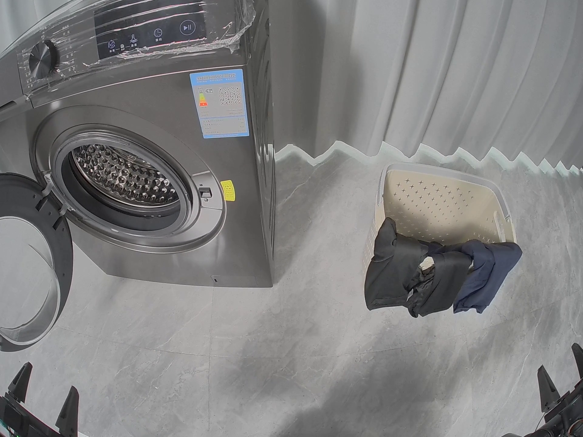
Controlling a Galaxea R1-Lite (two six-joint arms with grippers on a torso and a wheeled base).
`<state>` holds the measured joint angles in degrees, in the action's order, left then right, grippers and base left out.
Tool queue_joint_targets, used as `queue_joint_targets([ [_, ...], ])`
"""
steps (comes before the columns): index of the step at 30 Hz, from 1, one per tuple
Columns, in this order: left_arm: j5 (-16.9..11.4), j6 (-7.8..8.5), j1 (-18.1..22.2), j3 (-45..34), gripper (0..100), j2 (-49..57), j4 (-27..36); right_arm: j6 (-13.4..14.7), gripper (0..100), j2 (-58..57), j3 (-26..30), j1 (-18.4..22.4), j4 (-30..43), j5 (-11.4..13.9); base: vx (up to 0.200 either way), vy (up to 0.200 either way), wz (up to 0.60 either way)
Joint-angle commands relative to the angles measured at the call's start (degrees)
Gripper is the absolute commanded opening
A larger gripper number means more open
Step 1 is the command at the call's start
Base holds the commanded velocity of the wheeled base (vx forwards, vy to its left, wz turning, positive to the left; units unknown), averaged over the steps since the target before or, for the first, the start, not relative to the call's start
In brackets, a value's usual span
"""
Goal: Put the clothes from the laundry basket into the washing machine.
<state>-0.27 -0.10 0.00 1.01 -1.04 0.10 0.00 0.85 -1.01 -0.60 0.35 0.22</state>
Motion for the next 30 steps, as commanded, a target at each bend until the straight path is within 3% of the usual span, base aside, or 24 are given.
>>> queue_joint_targets([
  [1,0.0,0.01,0.1,-1.0,100,0.7,0.0,0.0,100,-0.9,0.8,0.0,0.0,0.0,0.000,-0.200,0.00],
  [20,0.0,0.01,0.0,-1.0,100,0.7,0.0,0.0,100,-0.9,0.8,0.0,0.0,0.0,0.000,-0.200,0.00],
  [30,0.0,0.01,0.1,-1.0,100,0.7,0.0,0.0,100,-0.9,0.8,0.0,0.0,0.0,0.000,0.000,0.00],
])
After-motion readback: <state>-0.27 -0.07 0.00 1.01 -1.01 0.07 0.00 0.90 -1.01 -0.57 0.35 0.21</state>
